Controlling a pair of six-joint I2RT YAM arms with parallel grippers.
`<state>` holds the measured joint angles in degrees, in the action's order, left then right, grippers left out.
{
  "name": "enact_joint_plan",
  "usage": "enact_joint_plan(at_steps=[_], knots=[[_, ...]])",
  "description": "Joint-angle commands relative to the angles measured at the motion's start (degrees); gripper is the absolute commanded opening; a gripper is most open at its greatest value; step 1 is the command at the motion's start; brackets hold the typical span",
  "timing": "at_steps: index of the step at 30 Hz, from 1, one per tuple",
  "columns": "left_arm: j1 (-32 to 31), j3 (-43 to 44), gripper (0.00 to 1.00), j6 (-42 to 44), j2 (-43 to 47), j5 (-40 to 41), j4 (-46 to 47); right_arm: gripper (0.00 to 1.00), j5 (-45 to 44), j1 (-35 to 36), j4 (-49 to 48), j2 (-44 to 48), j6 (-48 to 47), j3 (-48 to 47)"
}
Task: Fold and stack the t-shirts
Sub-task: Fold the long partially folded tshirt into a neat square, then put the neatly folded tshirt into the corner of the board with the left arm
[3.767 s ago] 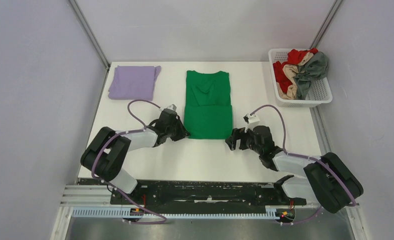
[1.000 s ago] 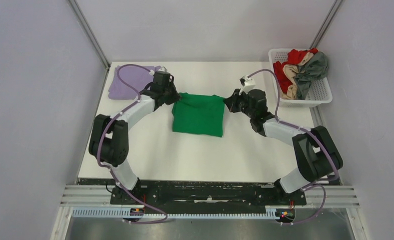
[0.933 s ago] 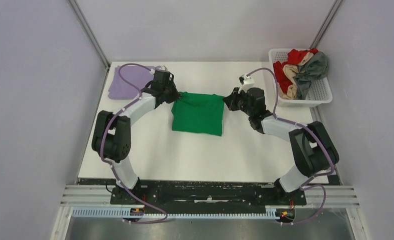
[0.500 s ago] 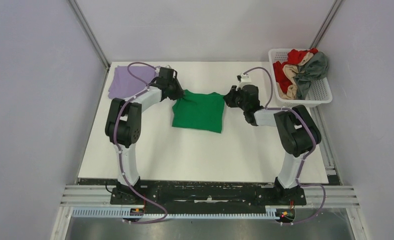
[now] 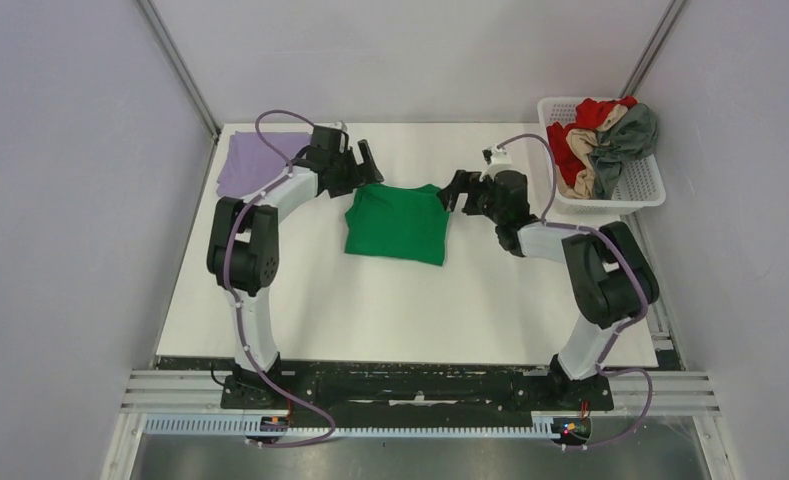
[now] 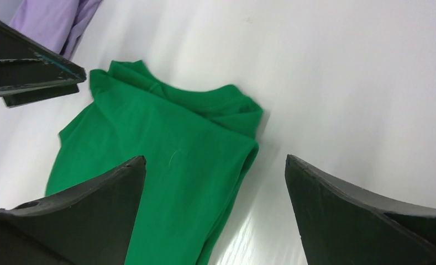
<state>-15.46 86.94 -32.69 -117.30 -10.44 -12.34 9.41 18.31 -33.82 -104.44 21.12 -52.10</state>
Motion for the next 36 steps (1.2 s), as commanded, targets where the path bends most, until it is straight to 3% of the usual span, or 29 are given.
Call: enact_joint_plan(at_steps=[1, 6, 11, 16, 20, 23, 27, 29, 36], knots=[[0.00, -1.50, 1.00, 10.80, 4.35, -0.99, -6.11, 0.98, 0.58, -0.05, -0.10, 10.08, -1.97, 6.74], [-0.01, -4.34, 1.00, 13.92, 3.49, -2.43, -6.36, 0.98, -1.45, 0.00, 4.39, 19.85, -5.00, 13.20], [-0.06, -1.50, 0.99, 15.55, -1.44, -2.68, -7.88, 0.98, -4.05, -0.02, 8.82, 28.14, -7.59, 16.94], [-0.64, 1.68, 0.79, 16.85, -5.10, -4.11, -10.06, 0.98, -8.01, -0.07, 10.95, 35.93, -9.05, 20.19], [-1.86, 0.76, 0.72, 16.00, -3.34, 1.31, -9.95, 0.98, -15.72, -0.07, 16.45, 41.03, -8.99, 21.06], [-3.21, 2.42, 0.62, 15.69, -7.22, 2.96, -11.09, 0.98, -18.93, 0.04, 17.83, 44.36, -9.09, 23.37], [-6.80, 5.65, 0.27, 14.51, -9.70, 14.12, -13.94, 0.98, -22.62, -0.02, 19.33, 48.22, -8.96, 26.17], [-7.99, 7.46, 0.03, 13.92, -9.98, 19.19, -15.49, 0.98, -24.23, -0.01, 20.27, 49.73, -9.34, 27.09], [-8.38, 12.98, 0.02, 17.30, -5.37, 34.40, -18.17, 0.98, -27.21, -0.02, 20.62, 53.18, -10.65, 29.92]])
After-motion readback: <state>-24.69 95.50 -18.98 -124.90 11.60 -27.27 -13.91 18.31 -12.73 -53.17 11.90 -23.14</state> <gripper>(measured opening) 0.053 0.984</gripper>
